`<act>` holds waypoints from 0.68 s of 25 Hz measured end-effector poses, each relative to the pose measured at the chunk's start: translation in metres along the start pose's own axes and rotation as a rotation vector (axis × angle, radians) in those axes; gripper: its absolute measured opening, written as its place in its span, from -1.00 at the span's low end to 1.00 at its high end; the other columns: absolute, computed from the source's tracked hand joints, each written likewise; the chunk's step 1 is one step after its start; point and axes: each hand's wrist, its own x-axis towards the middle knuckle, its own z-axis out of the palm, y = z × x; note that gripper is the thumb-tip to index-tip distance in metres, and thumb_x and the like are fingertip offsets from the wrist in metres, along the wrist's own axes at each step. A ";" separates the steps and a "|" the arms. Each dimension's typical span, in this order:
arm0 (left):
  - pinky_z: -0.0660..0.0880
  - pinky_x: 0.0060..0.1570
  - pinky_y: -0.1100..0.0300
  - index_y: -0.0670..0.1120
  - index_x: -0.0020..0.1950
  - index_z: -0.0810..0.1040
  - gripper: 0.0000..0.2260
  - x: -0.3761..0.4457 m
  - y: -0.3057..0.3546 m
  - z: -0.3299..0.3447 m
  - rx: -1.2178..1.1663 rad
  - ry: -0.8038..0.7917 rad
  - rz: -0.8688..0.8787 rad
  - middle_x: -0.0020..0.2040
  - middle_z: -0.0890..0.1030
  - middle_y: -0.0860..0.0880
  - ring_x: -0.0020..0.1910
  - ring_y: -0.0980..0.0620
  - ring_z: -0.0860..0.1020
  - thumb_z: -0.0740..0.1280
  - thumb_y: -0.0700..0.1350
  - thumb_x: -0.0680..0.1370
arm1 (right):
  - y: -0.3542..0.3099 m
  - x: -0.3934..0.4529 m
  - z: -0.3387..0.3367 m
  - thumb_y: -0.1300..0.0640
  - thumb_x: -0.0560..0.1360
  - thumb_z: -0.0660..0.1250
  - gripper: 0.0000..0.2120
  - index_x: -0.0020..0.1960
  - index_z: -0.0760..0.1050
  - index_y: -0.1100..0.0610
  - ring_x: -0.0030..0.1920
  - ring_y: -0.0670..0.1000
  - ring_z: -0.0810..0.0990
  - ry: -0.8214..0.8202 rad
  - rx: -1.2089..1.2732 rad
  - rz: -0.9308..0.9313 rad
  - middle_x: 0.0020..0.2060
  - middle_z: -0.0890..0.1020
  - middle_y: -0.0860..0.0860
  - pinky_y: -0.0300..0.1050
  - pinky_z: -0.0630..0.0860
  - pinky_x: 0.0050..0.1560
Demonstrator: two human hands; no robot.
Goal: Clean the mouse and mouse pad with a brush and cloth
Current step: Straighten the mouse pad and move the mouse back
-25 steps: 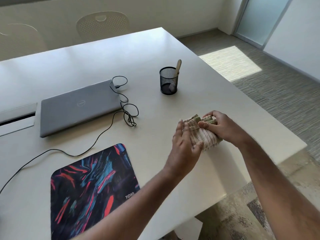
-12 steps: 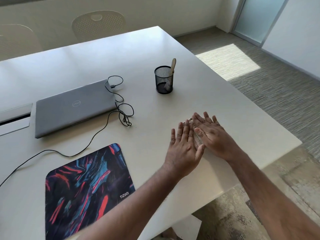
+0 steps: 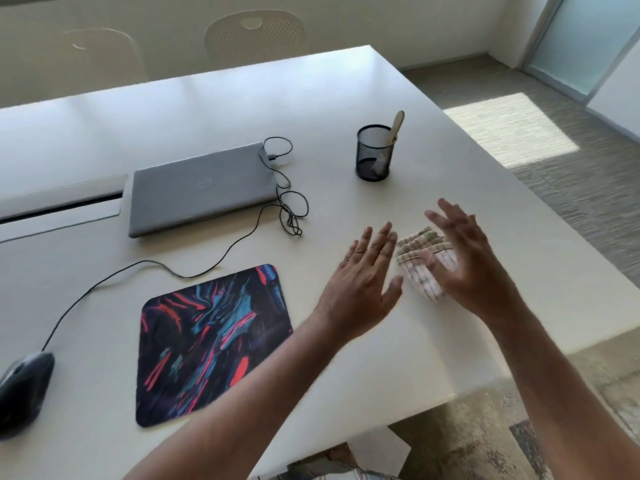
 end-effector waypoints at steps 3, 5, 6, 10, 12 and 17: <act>0.11 0.61 0.04 -0.12 0.64 0.24 -0.43 -0.032 -0.024 -0.034 -0.002 0.159 -0.131 0.65 0.23 -0.05 0.64 -0.06 0.16 0.24 -0.01 0.65 | -0.050 0.000 0.017 0.07 0.56 0.35 -0.59 0.39 0.51 0.11 0.30 0.07 0.54 0.162 0.091 0.010 0.29 0.56 0.04 -0.03 0.42 0.39; 0.20 0.56 0.02 -0.11 0.55 0.38 -0.48 -0.059 -0.044 -0.054 0.022 0.253 -0.209 0.55 0.40 -0.03 0.56 -0.07 0.29 0.32 -0.10 0.59 | -0.079 0.000 0.040 0.05 0.55 0.38 -0.64 0.33 0.52 0.09 0.06 -0.02 0.56 0.113 0.237 0.067 0.11 0.58 -0.01 -0.14 0.46 0.16; 0.24 0.54 0.00 -0.10 0.52 0.42 -0.50 -0.074 -0.053 -0.062 0.039 0.281 -0.261 0.51 0.45 -0.02 0.52 -0.06 0.33 0.33 -0.13 0.57 | -0.090 -0.001 0.053 0.03 0.55 0.39 -0.64 0.32 0.52 0.10 0.00 -0.05 0.56 0.059 0.307 0.098 0.07 0.57 -0.02 -0.20 0.46 0.08; 0.25 0.51 0.10 -0.11 0.46 0.45 -0.54 -0.134 -0.082 -0.092 0.098 0.355 -0.501 0.37 0.52 -0.04 0.42 -0.02 0.38 0.40 -0.16 0.56 | -0.127 -0.003 0.095 0.00 0.59 0.45 -0.65 0.31 0.56 0.11 -0.05 -0.08 0.62 -0.214 0.356 0.166 0.03 0.59 -0.05 -0.23 0.51 -0.01; 0.25 0.45 0.18 -0.13 0.41 0.49 -0.57 -0.162 -0.095 -0.106 0.109 0.415 -0.580 0.30 0.56 -0.05 0.35 -0.06 0.43 0.44 -0.20 0.55 | -0.144 -0.004 0.108 -0.04 0.57 0.47 -0.68 0.25 0.60 0.09 -0.08 -0.11 0.63 -0.302 0.325 0.164 0.01 0.61 -0.05 -0.23 0.54 0.03; 0.40 0.37 -0.06 -0.15 0.36 0.52 -0.61 -0.218 -0.116 -0.129 0.093 0.402 -0.815 0.25 0.59 -0.09 0.25 -0.11 0.48 0.45 -0.19 0.54 | -0.167 -0.005 0.121 -0.15 0.55 0.47 -0.68 0.15 0.62 0.06 -0.10 -0.12 0.60 -0.412 0.189 0.166 -0.04 0.62 -0.08 -0.26 0.47 -0.04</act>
